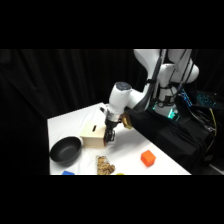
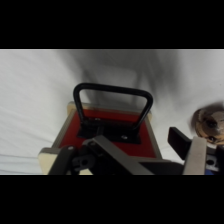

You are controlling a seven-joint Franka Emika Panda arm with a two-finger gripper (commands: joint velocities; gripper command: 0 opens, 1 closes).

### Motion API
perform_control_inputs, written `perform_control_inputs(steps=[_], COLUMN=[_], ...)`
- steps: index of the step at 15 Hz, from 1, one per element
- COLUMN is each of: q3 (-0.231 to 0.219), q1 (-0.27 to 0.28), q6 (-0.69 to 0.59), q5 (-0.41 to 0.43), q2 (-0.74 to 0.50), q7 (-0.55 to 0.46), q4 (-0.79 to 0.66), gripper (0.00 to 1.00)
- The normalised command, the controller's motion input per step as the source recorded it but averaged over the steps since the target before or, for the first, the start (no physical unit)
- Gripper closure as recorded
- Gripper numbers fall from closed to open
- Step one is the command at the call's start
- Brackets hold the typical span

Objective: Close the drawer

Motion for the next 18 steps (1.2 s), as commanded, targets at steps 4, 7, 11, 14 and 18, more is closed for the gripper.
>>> perform_control_inputs(steps=[4,7,11,14,18], q3=[0.211,0.363,0.306,0.286,0.197], q1=[-0.149,-0.208,-0.204,-0.255,-0.203], q6=[-0.2,-0.48,-0.69,-0.71,-0.56], q5=[0.099,0.375,0.353,0.416,0.3], q2=[-0.28,-0.66,-0.72,-0.36,0.01], q7=[-0.26,-0.66,-0.64,-0.63,-0.46], q4=[-0.14,-0.3,-0.11,0.2,0.38], gripper=[0.0,0.0,0.0,0.0,0.0])
